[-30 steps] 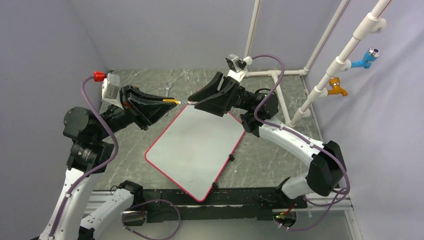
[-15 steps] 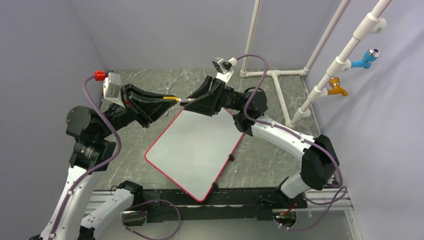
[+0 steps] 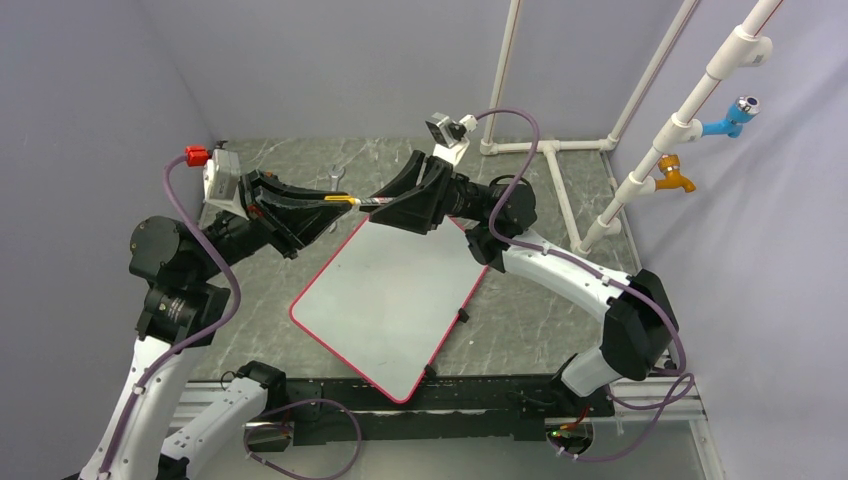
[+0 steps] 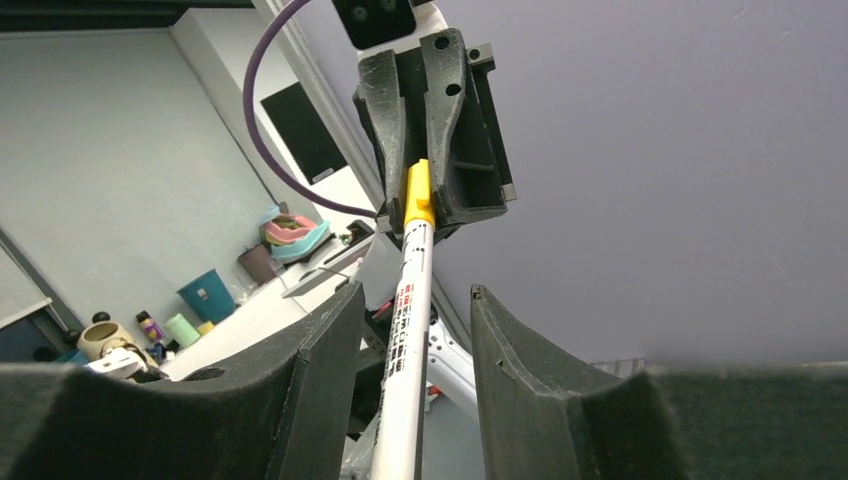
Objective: Write a sentence on the whiteboard
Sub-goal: Open the pen cap from the whiteboard marker, then place the pen cap at the center of the board.
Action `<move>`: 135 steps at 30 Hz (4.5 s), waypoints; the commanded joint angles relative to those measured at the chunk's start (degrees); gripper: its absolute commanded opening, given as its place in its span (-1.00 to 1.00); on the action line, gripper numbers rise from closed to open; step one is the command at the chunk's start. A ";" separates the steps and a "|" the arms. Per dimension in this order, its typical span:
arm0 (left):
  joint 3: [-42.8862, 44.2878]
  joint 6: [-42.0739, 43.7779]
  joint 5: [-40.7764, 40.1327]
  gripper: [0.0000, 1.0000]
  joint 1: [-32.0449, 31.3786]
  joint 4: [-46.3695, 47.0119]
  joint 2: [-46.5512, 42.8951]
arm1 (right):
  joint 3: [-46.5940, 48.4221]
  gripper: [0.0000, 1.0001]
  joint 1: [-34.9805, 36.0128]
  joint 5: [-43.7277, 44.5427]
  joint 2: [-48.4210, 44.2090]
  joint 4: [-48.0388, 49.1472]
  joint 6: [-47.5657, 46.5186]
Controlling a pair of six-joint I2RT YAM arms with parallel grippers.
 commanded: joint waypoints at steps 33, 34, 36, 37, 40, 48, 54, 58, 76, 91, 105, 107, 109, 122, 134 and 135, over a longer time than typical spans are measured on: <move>-0.12 2.92 -1.09 -1.00 -0.12 -5.11 -1.95 | 4.74 -0.31 1.53 -1.22 -3.25 -2.22 -3.95; -0.10 3.09 -1.10 -1.00 -0.12 -5.24 -1.92 | 4.84 -0.35 1.65 -1.25 -3.21 -2.38 -4.04; -0.14 3.22 -1.03 -1.00 -0.12 -5.34 -1.83 | 4.98 -0.43 1.83 -1.14 -3.16 -3.20 -4.64; -0.12 3.27 -1.06 -1.00 -0.12 -5.35 -1.79 | 5.11 -0.46 1.91 -1.12 -3.18 -3.71 -5.00; -0.12 3.31 -0.84 -1.00 -0.12 -5.35 -1.69 | 5.42 -0.60 2.05 -1.04 -3.27 -4.37 -5.63; -0.40 3.71 -0.83 -1.00 -0.12 -5.90 -2.13 | 5.77 -1.00 2.23 -0.82 -2.78 -3.91 -5.36; -0.14 4.29 -2.54 -1.00 -0.12 -6.88 -2.84 | 3.06 -1.00 1.96 2.50 -5.83 -11.95 -12.00; -0.45 3.98 -4.24 -1.00 -0.12 -6.23 -3.69 | 0.70 -1.00 1.51 3.21 -8.32 -14.12 -14.74; -0.92 2.86 -16.72 -1.00 -0.12 -4.81 -6.53 | -8.92 -1.00 -4.04 2.78 -12.28 -5.37 -9.26; 7.57 11.22 -44.03 -1.00 0.05 -25.81 -0.65 | -9.85 -1.00 -6.78 6.86 -21.70 -34.56 -27.20; -4.82 6.99 -43.12 -1.00 23.24 -33.73 10.85 | -6.44 -1.00 -6.81 14.52 -24.47 -60.52 -41.69; -7.71 6.15 -42.78 -1.00 25.80 -32.69 12.46 | -6.48 -1.00 -6.77 15.80 -25.01 -62.40 -42.78; -10.72 3.61 -44.85 -1.00 27.36 -32.10 14.18 | -6.49 -1.00 -6.74 16.70 -25.35 -63.99 -43.70; -24.52 -10.34 -54.71 -0.99 29.42 -22.96 26.85 | -10.17 -1.00 -6.75 18.85 -27.89 -67.57 -45.28; -27.47 -12.35 -51.49 -0.57 31.03 -19.28 32.70 | -11.16 -1.00 -6.76 20.47 -28.36 -71.22 -46.91; -27.71 -12.49 -51.40 -0.50 31.12 -19.04 32.72 | -11.21 -1.00 -6.72 20.55 -28.39 -71.27 -47.02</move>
